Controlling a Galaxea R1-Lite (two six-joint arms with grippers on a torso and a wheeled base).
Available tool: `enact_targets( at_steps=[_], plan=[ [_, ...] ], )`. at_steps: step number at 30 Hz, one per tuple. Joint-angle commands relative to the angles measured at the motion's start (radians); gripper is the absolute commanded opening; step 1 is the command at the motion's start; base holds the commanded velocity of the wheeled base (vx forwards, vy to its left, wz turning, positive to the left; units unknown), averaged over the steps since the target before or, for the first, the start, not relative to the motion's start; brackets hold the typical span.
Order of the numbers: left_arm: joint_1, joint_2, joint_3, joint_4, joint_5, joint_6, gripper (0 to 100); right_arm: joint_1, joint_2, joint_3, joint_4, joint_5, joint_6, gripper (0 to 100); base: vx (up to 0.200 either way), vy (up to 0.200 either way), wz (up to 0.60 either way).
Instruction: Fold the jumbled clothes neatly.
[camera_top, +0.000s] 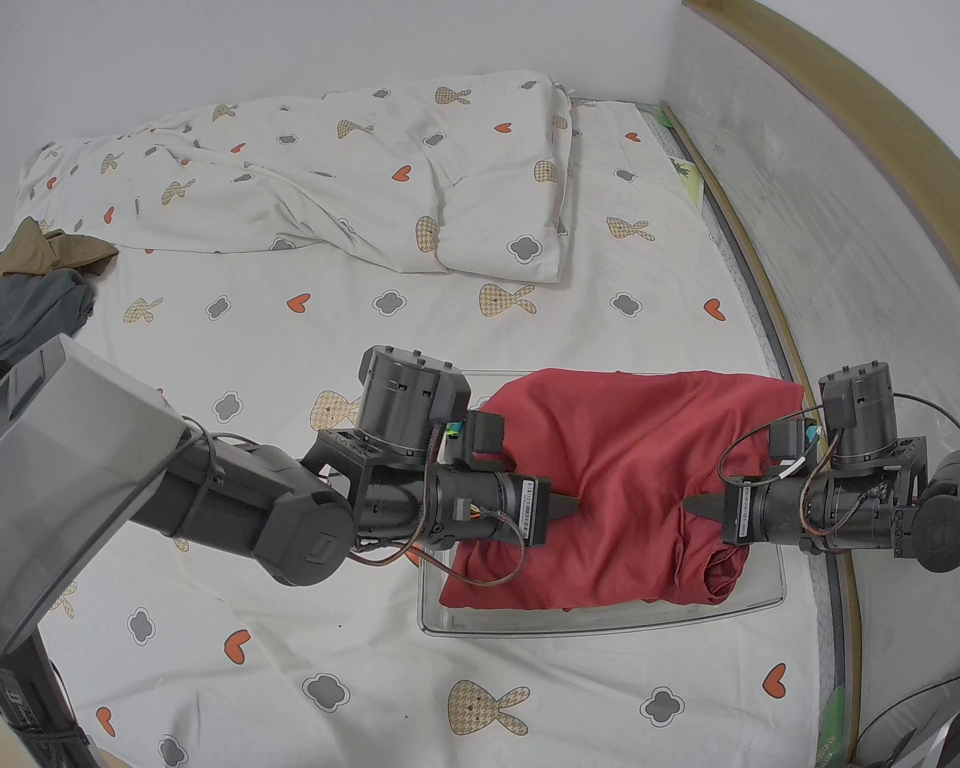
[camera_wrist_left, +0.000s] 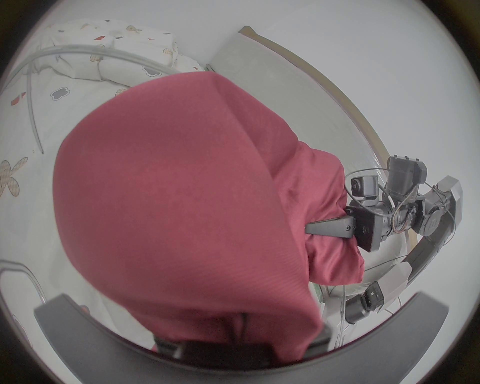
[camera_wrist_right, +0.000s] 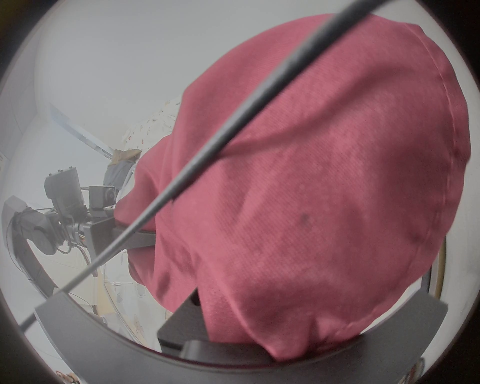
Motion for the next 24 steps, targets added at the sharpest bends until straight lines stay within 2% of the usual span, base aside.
enact_targets(
  at_steps=[1, 9, 10, 16, 24],
  plan=[
    [-0.002, -0.003, 0.023, -0.002, 0.000, 0.000, 0, 0.018, 0.020, 0.014, 0.003, -0.014, -0.001, 0, 0.000, 0.000, 0.00],
    [0.008, 0.011, 0.032, 0.000, 0.063, 0.001, 0, 0.014, 0.059, 0.014, 0.001, -0.015, 0.001, 0, 0.000, 0.000, 0.00],
    [0.008, 0.012, 0.033, 0.000, 0.066, 0.001, 100, 0.014, 0.060, 0.014, 0.001, -0.017, 0.001, 100, 0.000, 0.000, 0.00],
    [0.008, -0.013, 0.027, -0.003, 0.077, 0.000, 100, 0.021, 0.048, 0.004, -0.002, -0.037, 0.002, 100, 0.000, 0.000, 0.00],
    [0.009, -0.158, 0.029, -0.002, 0.078, 0.005, 100, 0.031, -0.062, 0.006, 0.001, -0.058, 0.001, 100, 0.000, 0.000, 0.00]
  ],
)
